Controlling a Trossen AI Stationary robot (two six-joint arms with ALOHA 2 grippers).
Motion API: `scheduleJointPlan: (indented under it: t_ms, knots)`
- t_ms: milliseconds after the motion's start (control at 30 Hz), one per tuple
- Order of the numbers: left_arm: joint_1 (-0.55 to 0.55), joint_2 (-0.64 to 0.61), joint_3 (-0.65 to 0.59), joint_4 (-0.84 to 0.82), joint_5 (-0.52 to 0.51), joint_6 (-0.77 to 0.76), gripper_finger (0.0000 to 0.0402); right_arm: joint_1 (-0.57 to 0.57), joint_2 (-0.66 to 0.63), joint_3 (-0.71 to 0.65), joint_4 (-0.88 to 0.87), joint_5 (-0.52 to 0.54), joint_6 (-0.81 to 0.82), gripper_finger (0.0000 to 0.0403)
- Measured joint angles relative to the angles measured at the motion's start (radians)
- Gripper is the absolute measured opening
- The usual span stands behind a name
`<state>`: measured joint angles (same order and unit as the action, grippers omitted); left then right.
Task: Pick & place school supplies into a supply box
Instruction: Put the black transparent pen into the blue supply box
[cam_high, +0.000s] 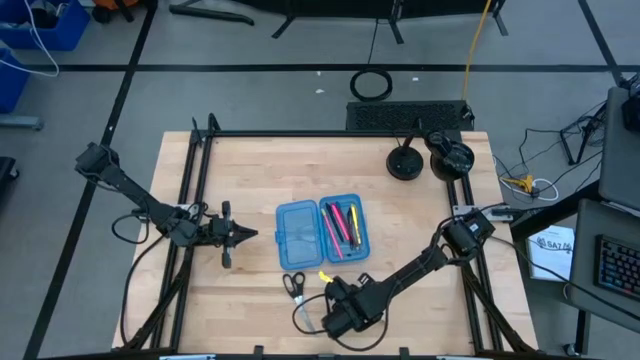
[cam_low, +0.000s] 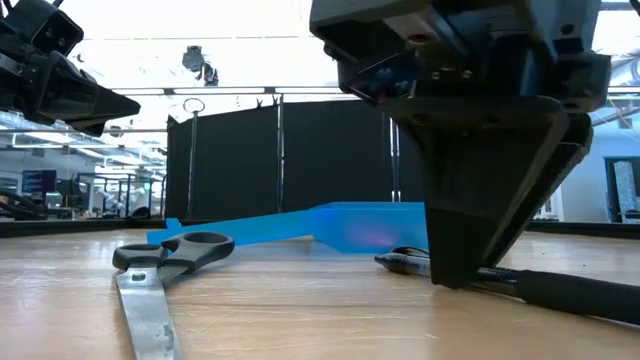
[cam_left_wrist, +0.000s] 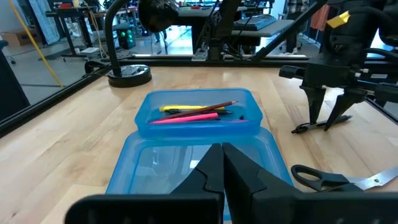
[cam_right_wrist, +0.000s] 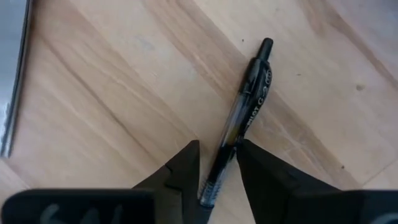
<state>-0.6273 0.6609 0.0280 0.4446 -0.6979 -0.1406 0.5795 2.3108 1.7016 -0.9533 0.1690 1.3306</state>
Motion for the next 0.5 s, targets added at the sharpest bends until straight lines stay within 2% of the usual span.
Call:
scheduleJointPlan:
  t_ms: [200,500]
  knots:
    - [0.000,0.000,0.000,0.000,0.000,0.000,0.0026,0.021,0.000,0.000,-0.037,-0.018,0.126,0.0129]
    - [0.000,0.000,0.000,0.000,0.000,0.000,0.0037,0.070,-0.007,-0.047,-0.014,-0.042,0.200,0.0120]
